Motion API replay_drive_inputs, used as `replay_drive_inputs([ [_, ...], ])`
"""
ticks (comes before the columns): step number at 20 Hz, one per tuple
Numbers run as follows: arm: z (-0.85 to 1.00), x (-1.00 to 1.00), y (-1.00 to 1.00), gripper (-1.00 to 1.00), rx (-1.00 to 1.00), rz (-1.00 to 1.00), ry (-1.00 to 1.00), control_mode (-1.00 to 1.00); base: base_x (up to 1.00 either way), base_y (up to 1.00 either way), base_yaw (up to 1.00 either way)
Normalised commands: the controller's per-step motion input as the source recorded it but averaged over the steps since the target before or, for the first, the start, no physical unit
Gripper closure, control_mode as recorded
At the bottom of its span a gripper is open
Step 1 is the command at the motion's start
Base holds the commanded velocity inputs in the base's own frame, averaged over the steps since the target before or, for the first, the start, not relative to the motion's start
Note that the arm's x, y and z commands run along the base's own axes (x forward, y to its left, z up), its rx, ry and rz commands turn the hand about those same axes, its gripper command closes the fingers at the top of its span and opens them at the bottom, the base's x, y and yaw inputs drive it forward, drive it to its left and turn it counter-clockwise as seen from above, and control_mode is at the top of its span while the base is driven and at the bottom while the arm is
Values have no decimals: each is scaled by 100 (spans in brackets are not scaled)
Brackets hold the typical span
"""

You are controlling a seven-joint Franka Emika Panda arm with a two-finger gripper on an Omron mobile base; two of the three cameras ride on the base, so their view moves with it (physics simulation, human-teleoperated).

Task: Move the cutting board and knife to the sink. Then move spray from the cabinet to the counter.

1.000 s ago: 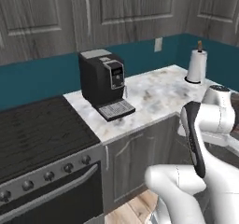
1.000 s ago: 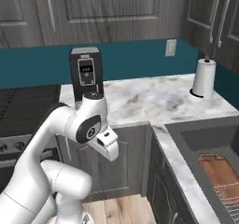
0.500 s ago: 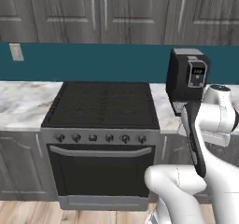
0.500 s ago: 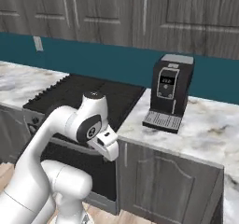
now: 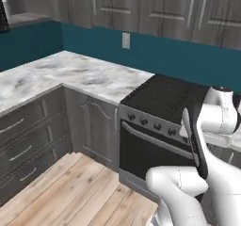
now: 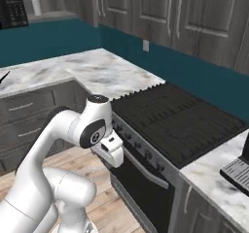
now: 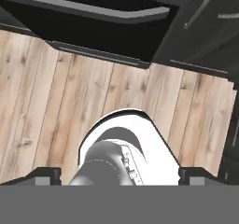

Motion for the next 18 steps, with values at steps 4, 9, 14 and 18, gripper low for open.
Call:
replay_drive_inputs([
  [4, 0, 0, 0, -100, 0, 0, 0, 100, -3, -5, 83],
  [9, 0, 0, 0, -100, 0, 0, 0, 100, -1, -5, 78],
  [14, 0, 0, 0, -100, 0, 0, 0, 100, 6, -5, 63],
  [18, 0, 0, 0, -100, 0, 0, 0, 100, 25, -12, 44],
])
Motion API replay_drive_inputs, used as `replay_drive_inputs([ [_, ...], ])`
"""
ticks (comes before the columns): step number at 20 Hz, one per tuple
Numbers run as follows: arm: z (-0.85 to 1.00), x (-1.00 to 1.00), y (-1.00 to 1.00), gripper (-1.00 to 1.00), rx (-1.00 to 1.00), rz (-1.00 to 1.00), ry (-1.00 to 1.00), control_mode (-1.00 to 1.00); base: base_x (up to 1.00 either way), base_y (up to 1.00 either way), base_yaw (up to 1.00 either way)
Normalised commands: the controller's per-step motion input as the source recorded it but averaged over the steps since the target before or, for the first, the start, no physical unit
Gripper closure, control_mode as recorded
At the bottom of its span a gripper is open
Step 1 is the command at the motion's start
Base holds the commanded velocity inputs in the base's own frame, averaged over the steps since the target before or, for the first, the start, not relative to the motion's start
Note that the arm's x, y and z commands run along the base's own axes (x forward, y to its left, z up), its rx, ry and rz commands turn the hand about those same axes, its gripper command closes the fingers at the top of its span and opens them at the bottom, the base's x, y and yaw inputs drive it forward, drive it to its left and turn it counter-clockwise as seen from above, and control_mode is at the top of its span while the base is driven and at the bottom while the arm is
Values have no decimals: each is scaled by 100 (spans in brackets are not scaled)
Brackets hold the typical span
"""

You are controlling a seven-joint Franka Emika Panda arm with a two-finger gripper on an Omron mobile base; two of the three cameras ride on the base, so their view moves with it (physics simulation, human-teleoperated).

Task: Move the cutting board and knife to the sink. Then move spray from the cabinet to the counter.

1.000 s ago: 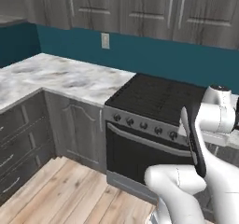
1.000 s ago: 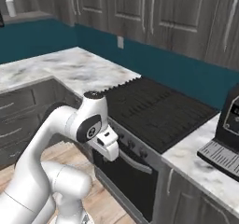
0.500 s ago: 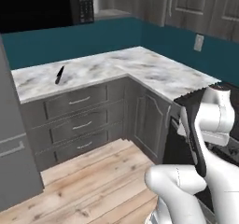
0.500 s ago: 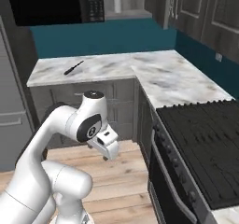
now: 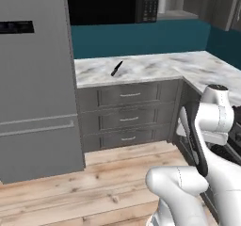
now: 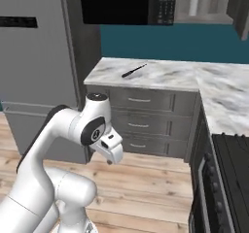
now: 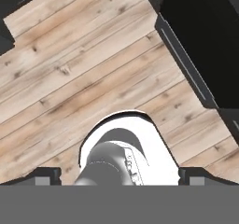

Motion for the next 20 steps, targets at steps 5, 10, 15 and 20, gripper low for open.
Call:
replay_drive_inputs([
  [5, 0, 0, 0, -100, 0, 0, 0, 100, 33, -23, 5],
  [10, 0, 0, 0, -100, 0, 0, 0, 100, 55, -22, 0],
  [15, 0, 0, 0, -100, 0, 0, 0, 100, 70, -10, -2],
  [20, 0, 0, 0, -100, 0, 0, 0, 100, 75, -17, 6],
])
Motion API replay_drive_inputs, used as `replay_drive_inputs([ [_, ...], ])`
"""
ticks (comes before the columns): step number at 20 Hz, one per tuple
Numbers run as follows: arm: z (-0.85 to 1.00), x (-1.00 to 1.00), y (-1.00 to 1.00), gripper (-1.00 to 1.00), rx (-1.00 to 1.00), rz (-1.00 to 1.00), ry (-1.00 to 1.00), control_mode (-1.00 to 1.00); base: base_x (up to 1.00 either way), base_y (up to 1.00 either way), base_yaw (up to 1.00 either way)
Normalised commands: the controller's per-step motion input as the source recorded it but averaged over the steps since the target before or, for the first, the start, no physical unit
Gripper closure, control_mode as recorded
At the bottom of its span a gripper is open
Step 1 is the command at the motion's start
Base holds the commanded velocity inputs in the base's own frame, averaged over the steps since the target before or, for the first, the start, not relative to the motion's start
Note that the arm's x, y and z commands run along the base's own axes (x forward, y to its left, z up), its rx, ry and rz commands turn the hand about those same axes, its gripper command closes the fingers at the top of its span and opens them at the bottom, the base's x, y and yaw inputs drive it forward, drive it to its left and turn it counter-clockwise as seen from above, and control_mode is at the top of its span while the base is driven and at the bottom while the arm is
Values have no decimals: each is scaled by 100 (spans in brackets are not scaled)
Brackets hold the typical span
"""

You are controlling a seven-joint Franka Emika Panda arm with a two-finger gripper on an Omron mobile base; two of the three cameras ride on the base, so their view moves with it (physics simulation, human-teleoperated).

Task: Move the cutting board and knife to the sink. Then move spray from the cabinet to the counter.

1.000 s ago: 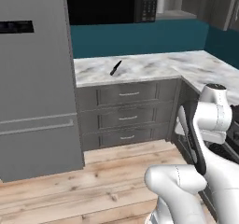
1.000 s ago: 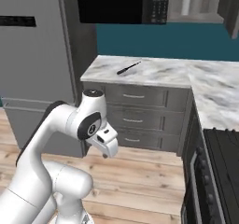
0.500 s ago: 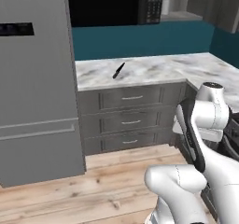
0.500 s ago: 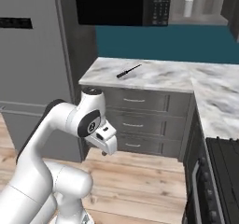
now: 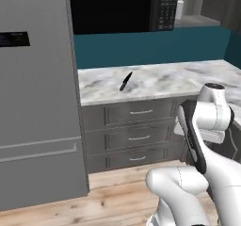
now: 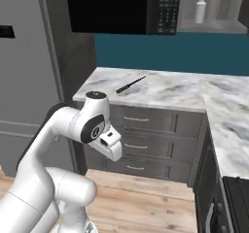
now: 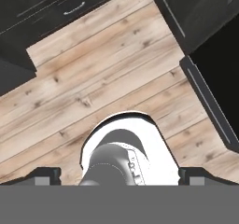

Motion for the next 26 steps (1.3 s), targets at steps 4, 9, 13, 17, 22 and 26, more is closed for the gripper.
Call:
replay_drive_inputs([
  [4, 0, 0, 0, -100, 0, 0, 0, 100, 72, -18, 8],
  [9, 0, 0, 0, -100, 0, 0, 0, 100, 73, -20, 3],
  [13, 0, 0, 0, -100, 0, 0, 0, 100, 65, -28, 4],
  [17, 0, 0, 0, -100, 0, 0, 0, 100, 57, -36, 6],
  [22, 0, 0, 0, -100, 0, 0, 0, 100, 53, -40, 4],
  [26, 0, 0, 0, -100, 0, 0, 0, 100, 47, -41, 0],
])
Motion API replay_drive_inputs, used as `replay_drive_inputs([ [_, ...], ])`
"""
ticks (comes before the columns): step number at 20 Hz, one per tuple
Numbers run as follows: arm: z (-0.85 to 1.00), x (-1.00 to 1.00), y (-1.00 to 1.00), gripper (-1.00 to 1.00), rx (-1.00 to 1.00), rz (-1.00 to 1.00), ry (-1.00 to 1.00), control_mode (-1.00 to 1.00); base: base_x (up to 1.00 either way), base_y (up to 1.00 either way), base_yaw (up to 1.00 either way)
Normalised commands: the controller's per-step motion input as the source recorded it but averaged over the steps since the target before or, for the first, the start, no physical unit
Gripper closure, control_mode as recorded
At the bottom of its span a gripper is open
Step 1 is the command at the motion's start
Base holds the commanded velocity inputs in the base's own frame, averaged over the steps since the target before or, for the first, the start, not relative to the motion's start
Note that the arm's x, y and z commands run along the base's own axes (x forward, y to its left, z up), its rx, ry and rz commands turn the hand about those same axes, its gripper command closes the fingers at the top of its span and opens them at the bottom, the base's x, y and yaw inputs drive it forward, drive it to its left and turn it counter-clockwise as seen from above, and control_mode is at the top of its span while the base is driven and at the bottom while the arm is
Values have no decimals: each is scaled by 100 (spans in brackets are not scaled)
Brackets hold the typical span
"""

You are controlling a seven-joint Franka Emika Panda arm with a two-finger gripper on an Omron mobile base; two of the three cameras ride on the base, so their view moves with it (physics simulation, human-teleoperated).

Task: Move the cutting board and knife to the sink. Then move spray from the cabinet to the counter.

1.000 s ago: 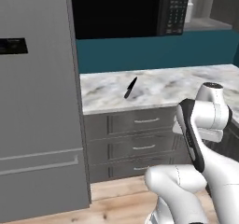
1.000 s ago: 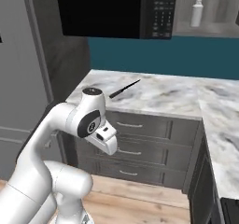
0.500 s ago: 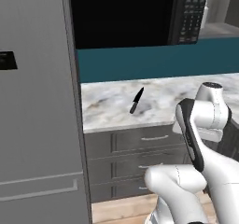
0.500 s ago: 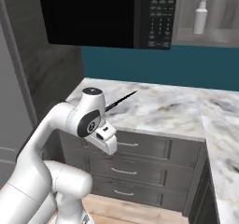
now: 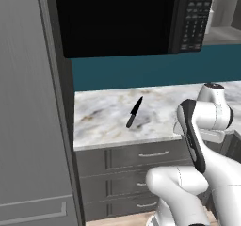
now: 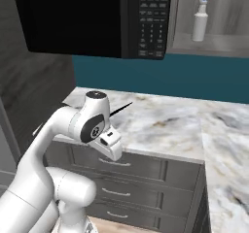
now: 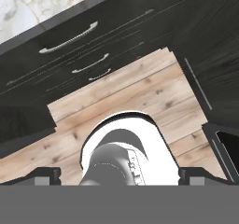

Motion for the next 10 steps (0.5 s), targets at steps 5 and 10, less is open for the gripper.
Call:
replay_drive_inputs([
  [5, 0, 0, 0, -100, 0, 0, 0, 100, 46, -30, 5],
  [10, 0, 0, 0, -100, 0, 0, 0, 100, 47, -17, 6],
])
